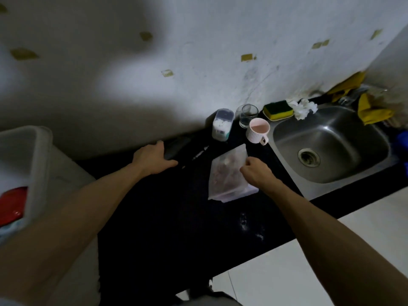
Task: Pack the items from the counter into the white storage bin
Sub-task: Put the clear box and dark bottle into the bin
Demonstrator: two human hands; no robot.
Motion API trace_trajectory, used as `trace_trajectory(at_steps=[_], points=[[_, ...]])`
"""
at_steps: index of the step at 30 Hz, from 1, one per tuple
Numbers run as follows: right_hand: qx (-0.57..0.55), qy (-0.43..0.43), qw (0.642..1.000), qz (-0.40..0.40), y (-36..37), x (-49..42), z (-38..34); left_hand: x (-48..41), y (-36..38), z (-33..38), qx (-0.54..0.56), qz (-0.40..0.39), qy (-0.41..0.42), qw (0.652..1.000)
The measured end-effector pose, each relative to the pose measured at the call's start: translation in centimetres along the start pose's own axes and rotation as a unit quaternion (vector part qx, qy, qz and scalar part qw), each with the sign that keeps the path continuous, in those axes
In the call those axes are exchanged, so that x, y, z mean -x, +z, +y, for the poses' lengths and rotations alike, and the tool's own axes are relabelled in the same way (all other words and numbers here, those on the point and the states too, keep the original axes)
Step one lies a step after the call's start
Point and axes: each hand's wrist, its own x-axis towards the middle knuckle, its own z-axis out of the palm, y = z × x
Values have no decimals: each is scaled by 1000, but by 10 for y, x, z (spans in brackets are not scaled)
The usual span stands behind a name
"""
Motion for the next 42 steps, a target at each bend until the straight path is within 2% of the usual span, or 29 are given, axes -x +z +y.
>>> trace_trajectory(at_steps=[3,6,10,15,19,25,32,38,42], points=[[10,-33,999,23,-5,13,-19,19,-22,-11,23,21,-13,999],[1,-78,996,44,-7,25,-49,40,-50,-29,98,45,-22,994],[11,-147,986,79,-5,40,-97,72,-89,-56,159,111,-48,980],[-20,-226,967,113,7,64,-163,109,-132,-93,238,181,-99,949],[-71,-290,944,140,26,87,-218,142,-155,-135,290,204,-138,925],[-87,-356,918,151,60,121,-296,194,-176,-200,326,270,-197,884],[-107,-393,894,187,103,153,-361,247,-157,-275,353,263,-236,867],[-109,-420,875,215,113,168,-391,275,-133,-311,337,224,-261,876],[-94,-441,874,180,136,179,-404,284,-115,-322,282,188,-300,892]])
